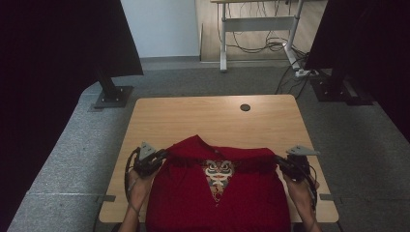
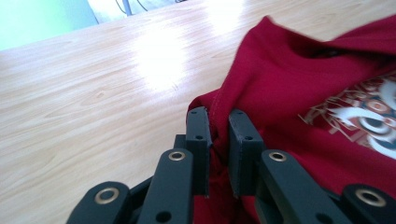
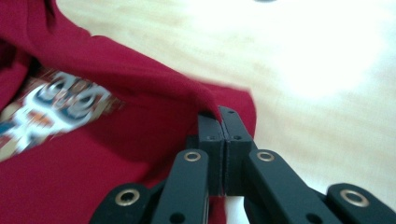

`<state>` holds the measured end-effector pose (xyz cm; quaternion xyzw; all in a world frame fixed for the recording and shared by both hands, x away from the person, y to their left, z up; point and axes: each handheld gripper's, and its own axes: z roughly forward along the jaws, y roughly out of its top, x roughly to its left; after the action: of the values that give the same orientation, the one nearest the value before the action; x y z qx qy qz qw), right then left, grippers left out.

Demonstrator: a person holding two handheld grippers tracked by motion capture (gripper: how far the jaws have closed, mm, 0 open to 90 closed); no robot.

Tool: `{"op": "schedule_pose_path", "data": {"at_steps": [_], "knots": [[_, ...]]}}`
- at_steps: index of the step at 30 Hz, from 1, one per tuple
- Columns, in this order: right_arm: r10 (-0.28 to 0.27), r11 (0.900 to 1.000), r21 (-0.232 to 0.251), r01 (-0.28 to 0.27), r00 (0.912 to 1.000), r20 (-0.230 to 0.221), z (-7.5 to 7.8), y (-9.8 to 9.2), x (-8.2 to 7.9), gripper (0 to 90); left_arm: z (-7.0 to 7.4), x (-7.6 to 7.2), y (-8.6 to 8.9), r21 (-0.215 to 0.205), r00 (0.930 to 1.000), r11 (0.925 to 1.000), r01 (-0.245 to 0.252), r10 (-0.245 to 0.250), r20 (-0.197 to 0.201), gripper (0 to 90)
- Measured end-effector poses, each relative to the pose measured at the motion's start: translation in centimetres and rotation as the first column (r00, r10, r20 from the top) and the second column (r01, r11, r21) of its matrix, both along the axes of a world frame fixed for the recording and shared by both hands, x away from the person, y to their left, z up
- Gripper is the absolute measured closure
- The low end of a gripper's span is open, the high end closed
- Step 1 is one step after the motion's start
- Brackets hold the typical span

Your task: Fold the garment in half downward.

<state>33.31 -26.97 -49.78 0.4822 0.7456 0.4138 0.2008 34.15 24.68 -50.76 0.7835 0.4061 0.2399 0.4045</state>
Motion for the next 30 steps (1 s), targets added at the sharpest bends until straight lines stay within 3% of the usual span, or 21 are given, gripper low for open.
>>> {"op": "schedule_pose_path", "data": {"at_steps": [1, 2, 3, 4, 6, 8, 11, 12, 13, 16, 17, 18, 19, 20, 21, 23, 26, 27, 28, 29, 30], "knots": [[0.000, 1.000, 0.000, 0.000, 1.0000, 0.000, 0.0, 0.0, 0.0, 88.6, 0.0, 0.0, 0.0, 0.000, 1.0000, 1.0000, 0.000, 0.000, 0.000, 79.5], [0.019, 0.999, 0.048, -0.016, 0.9981, -0.059, -1.2, -0.8, -1.5, 88.6, 0.0, 0.0, 0.0, 0.000, 1.0000, 1.0000, 0.000, 0.000, 0.000, 79.5], [0.037, 0.997, 0.070, -0.029, 0.9914, -0.125, -3.1, -1.2, -2.6, 88.6, -2.4, -1.7, 0.4, 0.023, 0.9960, 0.9995, 0.023, -0.021, -0.086, 78.6], [0.037, 0.997, 0.070, -0.029, 0.9914, -0.125, -3.1, -1.2, -2.6, 88.6, -2.4, -1.7, 0.4, 0.023, 0.9960, 0.9995, 0.023, -0.021, -0.086, 78.1], [0.050, 0.996, 0.081, -0.037, 0.9846, -0.167, -4.3, -1.3, -3.0, 88.6, -3.4, -2.0, 0.5, 0.040, 0.9926, 0.9987, 0.032, -0.027, -0.118, 77.6], [0.054, 0.996, 0.082, -0.040, 0.9818, -0.182, -4.7, -1.2, -3.1, 88.6, -3.4, -2.0, 0.5, 0.040, 0.9926, 0.9987, 0.032, -0.027, -0.118, 77.1], [0.054, 0.996, 0.082, -0.040, 0.9818, -0.182, -4.7, -1.2, -3.1, 88.5, -3.8, -1.8, 0.0, 0.058, 0.9924, 0.9979, 0.028, -0.020, -0.121, 76.8], [0.054, 0.998, 0.031, -0.049, 0.9797, -0.193, -5.1, -0.6, -2.8, 88.5, -3.8, -1.8, 0.0, 0.058, 0.9924, 0.9979, 0.028, -0.020, -0.121, 76.8], [0.043, 0.999, 0.001, -0.043, 0.9837, -0.175, -5.1, -0.3, -2.3, 88.6, -4.0, -1.2, -0.3, 0.074, 0.9952, 0.9971, 0.020, -0.013, -0.097, 76.9], [0.037, 0.999, -0.001, -0.038, 0.9846, -0.171, -5.1, -0.3, -2.0, 88.6, -4.0, -1.2, -0.3, 0.074, 0.9952, 0.9971, 0.020, -0.013, -0.097, 76.9], [0.037, 0.999, -0.001, -0.038, 0.9846, -0.171, -5.1, -0.3, -2.0, 88.6, -4.0, -0.1, -0.4, 0.074, 0.9957, 0.9973, 0.004, 0.002, -0.092, 76.9], [0.037, 0.999, -0.001, -0.038, 0.9846, -0.171, -5.1, -0.3, -2.0, 88.6, -4.0, -0.1, -0.4, 0.074, 0.9957, 0.9973, 0.004, 0.002, -0.092, 77.0], [0.026, 1.000, -0.005, -0.027, 0.9854, -0.168, -5.1, -0.2, -0.8, 88.6, -4.0, -0.1, -0.4, 0.074, 0.9957, 0.9973, 0.004, 0.002, -0.092, 77.0], [0.026, 1.000, -0.005, -0.027, 0.9854, -0.168, -5.1, -0.2, -0.8, 88.6, -4.1, 1.3, -0.7, 0.075, 0.9961, 0.9971, -0.016, 0.022, -0.085, 77.0], [0.026, 1.000, -0.005, -0.027, 0.9854, -0.168, -5.1, -0.2, -0.8, 88.6, -4.1, 1.3, -0.7, 0.075, 0.9961, 0.9971, -0.016, 0.022, -0.085, 77.2], [0.002, 1.000, -0.018, -0.005, 0.9869, -0.161, -5.1, 0.1, 1.5, 88.6, -4.1, 2.4, -0.9, 0.074, 0.9962, 0.9968, -0.029, 0.035, -0.080, 77.3], [-0.002, 1.000, -0.016, -0.001, 0.9867, -0.162, -5.1, 0.2, 2.1, 88.6, -4.1, 2.4, -0.9, 0.074, 0.9962, 0.9968, -0.029, 0.035, -0.080, 77.4], [-0.002, 1.000, -0.016, -0.001, 0.9867, -0.162, -5.1, 0.2, 2.1, 88.6, -4.3, 4.4, -0.8, 0.050, 0.9955, 0.9975, -0.050, 0.053, -0.079, 77.4], [-0.002, 1.000, -0.016, -0.001, 0.9867, -0.162, -5.1, 0.2, 2.1, 88.6, -4.3, 4.4, -0.8, 0.050, 0.9955, 0.9975, -0.050, 0.053, -0.079, 78.1], [-0.019, 1.000, -0.017, 0.016, 0.9870, -0.159, -5.1, 0.5, 4.1, 88.6, -4.3, 4.4, -0.8, 0.050, 0.9955, 0.9975, -0.050, 0.053, -0.079, 78.1], [-0.019, 1.000, -0.017, 0.016, 0.9870, -0.159, -5.1, 0.5, 4.1, 88.6, -4.3, 5.6, -0.8, 0.040, 0.9941, 0.9964, -0.074, 0.077, -0.076, 78.1]]}}
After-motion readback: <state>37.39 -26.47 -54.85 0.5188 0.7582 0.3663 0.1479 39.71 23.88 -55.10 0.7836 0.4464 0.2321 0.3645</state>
